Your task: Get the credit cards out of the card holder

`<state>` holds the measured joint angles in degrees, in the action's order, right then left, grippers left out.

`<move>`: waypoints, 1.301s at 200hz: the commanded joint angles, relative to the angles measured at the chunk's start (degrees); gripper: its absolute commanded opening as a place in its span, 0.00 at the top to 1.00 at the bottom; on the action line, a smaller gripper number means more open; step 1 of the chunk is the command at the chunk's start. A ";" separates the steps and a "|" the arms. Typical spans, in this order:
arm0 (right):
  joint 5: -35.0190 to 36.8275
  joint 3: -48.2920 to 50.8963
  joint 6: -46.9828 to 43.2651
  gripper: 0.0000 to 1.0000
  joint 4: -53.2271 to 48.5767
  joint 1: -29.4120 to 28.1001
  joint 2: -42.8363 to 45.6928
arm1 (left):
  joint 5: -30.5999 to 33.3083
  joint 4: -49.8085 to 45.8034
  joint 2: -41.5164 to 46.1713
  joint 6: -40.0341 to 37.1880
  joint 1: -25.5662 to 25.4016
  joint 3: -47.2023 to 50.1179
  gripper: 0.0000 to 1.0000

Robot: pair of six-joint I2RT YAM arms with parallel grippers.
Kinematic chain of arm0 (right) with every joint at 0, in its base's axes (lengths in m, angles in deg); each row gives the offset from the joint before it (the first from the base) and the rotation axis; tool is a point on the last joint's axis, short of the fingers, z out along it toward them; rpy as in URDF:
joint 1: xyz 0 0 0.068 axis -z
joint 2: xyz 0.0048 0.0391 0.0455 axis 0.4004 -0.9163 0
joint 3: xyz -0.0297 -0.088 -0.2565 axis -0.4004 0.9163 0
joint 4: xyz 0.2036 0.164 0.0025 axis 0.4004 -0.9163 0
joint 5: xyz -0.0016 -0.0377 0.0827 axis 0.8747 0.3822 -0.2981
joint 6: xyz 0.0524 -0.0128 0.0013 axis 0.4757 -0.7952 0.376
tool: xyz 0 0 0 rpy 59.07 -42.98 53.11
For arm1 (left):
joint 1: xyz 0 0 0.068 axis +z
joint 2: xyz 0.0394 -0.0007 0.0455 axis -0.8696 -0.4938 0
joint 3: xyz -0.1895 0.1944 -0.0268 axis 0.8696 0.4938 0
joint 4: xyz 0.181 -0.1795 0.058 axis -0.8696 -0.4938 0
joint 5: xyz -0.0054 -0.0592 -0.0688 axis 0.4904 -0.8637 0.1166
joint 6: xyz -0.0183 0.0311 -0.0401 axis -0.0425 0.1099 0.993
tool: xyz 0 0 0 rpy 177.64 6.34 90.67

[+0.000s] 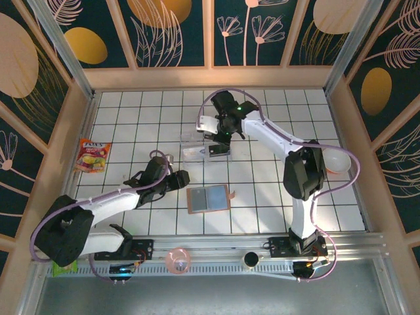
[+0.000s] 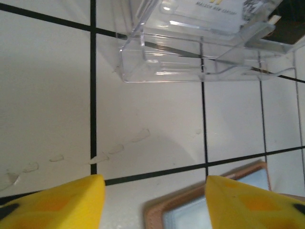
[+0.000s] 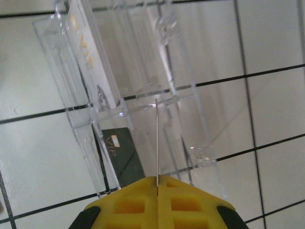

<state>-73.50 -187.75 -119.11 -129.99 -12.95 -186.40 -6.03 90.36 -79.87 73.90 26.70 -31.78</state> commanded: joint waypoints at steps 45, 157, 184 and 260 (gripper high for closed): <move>-2.05 11.12 15.71 1.00 23.22 4.46 10.99 | 0.76 8.06 -5.88 0.35 0.54 -2.15 0.64; 5.14 17.67 39.23 1.00 27.82 11.47 4.28 | 3.71 5.01 6.62 1.15 0.50 5.69 0.58; 6.63 21.26 40.98 1.00 27.03 10.01 5.85 | 2.94 6.30 7.64 1.41 0.55 7.19 0.59; 4.68 27.06 42.31 1.00 25.08 4.14 10.84 | 2.11 7.13 10.82 1.06 0.55 9.55 0.59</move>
<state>-68.50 -162.47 -77.93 -103.72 -6.52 -179.19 -3.06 96.30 -70.27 74.71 26.78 -23.41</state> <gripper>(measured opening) 0.045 0.415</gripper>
